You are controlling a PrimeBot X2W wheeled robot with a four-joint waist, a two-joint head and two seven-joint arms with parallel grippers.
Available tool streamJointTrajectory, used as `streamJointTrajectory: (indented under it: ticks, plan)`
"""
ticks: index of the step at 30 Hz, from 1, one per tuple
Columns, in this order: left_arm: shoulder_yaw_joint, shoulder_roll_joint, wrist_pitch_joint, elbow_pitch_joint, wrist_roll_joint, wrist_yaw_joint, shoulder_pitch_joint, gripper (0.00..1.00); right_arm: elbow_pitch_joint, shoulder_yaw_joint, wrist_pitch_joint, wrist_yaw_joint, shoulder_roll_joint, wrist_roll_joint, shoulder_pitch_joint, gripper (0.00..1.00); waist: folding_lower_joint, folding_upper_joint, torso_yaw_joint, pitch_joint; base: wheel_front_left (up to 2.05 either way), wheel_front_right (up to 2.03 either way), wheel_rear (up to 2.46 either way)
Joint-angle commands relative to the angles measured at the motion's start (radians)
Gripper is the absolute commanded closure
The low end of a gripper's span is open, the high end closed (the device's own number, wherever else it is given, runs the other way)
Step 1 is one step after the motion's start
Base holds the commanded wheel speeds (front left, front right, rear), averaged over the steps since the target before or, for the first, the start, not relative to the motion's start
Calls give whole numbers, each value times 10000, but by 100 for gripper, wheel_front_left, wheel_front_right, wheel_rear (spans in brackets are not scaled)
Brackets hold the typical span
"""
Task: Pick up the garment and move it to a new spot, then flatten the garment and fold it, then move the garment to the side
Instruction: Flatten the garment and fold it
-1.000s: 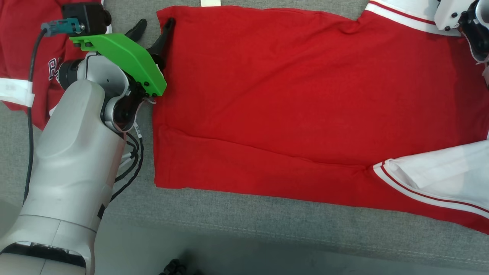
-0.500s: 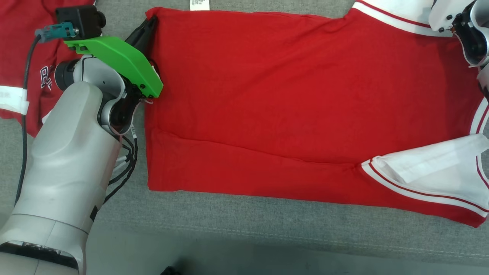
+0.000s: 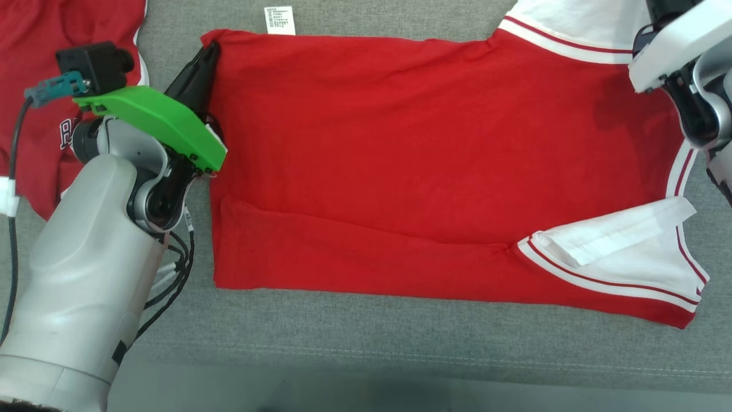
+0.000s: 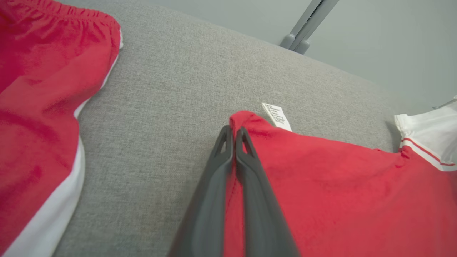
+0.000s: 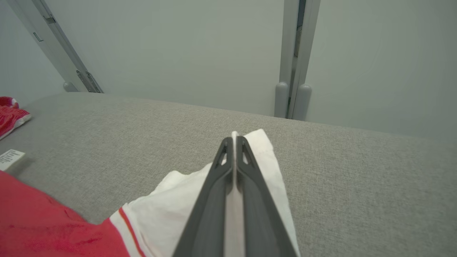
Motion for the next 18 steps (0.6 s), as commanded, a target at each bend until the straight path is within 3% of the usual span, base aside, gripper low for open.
streamJointTrajectory:
  ticks: [1, 9, 18]
  plan:
    - [12, 222, -102, -233, -155, -25, 328, 100, -447, 34, -204, -11, -183, 207, 480, 100, 0, 0, -178, -182, 0, 0, 0]
    - [249, 918, -385, -1279, -635, 53, 1701, 100, -3128, -753, -734, -7, -668, 774, 3111, 100, 0, 0, -621, -489, 0, 0, 0]
    - [614, 1521, -285, -2813, -1241, 697, 3479, 100, -5606, -2308, -570, -6, -169, 984, 6751, 100, 0, 0, -961, -820, 0, 0, 0]
